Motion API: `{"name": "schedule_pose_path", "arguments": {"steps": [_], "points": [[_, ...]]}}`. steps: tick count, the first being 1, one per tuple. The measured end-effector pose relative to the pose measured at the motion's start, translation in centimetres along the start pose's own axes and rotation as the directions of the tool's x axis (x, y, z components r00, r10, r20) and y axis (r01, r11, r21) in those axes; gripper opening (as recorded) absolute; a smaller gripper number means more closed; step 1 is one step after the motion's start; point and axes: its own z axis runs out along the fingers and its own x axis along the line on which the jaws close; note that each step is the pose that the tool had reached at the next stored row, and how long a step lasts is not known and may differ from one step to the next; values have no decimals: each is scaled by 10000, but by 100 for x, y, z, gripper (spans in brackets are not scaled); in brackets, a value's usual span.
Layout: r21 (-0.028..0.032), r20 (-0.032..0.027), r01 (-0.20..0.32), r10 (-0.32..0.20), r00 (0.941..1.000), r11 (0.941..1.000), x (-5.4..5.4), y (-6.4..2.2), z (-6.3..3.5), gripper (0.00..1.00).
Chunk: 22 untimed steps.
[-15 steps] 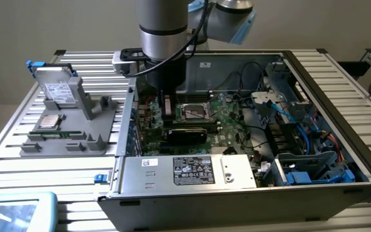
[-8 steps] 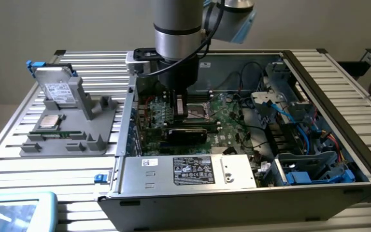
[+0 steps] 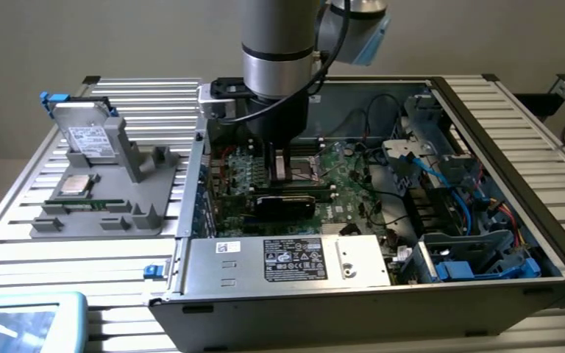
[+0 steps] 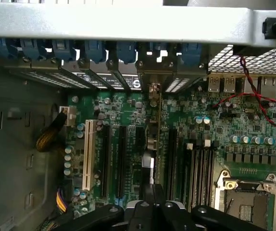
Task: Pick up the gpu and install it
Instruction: 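Press down on the gpu until it lock into place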
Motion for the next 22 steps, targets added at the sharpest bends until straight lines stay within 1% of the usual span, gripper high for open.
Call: {"name": "schedule_pose_path", "arguments": {"steps": [4, 6, 9, 11, 12, 14, 15, 19, 20, 22], "points": [[-3, 0, -15, 15, 10000, 10000, -3, -1, 54, 11], [-11, -14, -21, 21, 10000, 10000, -3, 0, 75, 11], [-36, -28, -24, 24, 10000, 10000, -4, -1, 87, 11], [-49, -15, -27, 27, 10000, 10000, -5, 0, 85, 11], [-55, 2, -31, 31, 10000, 10000, -6, 6, 66, 11], [-62, -19, -26, 26, 10000, 10000, -1, 19, -7, 11], [-62, -17, -26, 26, 10000, 10000, 0, 29, -34, 11], [-63, -23, -27, 27, 10000, 10000, 1, 78, -90, 11], [-64, -33, -26, 26, 10000, 10000, 1, 88, -105, 11], [-63, -38, -26, 26, 10000, 10000, 1, 96, -114, 11]]}}
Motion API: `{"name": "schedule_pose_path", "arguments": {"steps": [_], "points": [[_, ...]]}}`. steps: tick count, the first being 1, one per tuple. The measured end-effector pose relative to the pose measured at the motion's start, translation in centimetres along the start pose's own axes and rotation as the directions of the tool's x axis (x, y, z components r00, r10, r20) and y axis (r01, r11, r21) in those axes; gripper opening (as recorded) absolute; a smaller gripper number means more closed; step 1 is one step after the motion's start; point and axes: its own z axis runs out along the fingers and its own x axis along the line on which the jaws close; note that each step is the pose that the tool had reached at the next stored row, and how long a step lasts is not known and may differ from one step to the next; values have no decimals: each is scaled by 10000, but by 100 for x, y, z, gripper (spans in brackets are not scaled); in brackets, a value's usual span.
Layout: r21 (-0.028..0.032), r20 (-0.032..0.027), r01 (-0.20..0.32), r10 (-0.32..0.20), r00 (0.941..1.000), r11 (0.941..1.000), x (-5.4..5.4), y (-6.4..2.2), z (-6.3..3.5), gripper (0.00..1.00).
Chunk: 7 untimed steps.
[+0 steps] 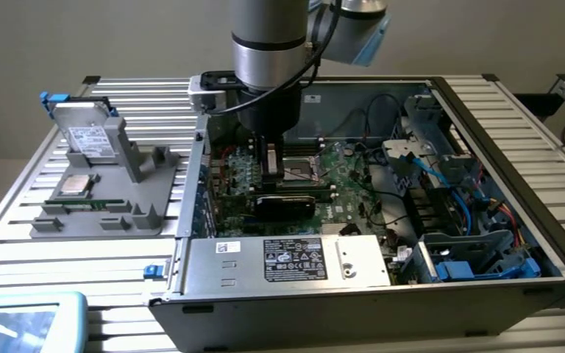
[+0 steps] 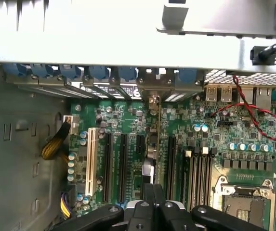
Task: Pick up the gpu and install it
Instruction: 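Press down on the gpu until it lock into place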
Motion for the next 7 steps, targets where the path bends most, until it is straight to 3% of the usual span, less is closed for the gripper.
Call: {"name": "schedule_pose_path", "arguments": {"steps": [7], "points": [[-2, -4, 0, 0, 10000, 10000, 0, 0, -1, 11]]}}
